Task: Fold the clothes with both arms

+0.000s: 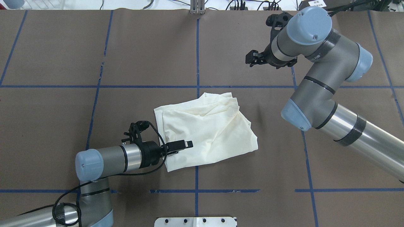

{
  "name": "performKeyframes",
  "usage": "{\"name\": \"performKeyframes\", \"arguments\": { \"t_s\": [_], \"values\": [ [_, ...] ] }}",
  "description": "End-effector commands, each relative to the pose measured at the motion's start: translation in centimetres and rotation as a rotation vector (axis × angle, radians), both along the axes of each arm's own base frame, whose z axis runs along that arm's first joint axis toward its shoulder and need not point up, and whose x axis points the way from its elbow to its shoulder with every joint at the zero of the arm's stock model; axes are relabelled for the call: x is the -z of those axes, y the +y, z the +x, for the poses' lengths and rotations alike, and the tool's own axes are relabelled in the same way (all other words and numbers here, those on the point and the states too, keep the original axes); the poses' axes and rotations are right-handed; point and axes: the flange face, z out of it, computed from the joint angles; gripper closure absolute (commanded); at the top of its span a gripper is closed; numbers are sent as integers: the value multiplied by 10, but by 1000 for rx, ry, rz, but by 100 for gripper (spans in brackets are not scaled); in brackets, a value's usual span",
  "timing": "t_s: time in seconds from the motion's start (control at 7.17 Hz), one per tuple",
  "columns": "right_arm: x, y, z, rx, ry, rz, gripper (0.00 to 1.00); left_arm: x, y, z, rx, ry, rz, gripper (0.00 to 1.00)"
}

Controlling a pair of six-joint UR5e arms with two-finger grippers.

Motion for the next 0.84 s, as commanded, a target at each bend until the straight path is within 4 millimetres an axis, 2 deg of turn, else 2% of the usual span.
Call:
{"name": "performKeyframes", "arguments": {
  "t_s": [0.0,0.14,0.42,0.7],
  "values": [
    [-1,0,0,2,0,-2,0,23,4,-13,-7,53,17,0],
    [-1,0,0,2,0,-2,0,34,4,-24,-10,71,27,0],
    [-1,0,-1,4,0,-4,0,35,-7,-27,5,47,23,0],
    [-1,0,-1,4,0,-4,0,26,-46,-40,65,-19,5,0]
  ]
}}
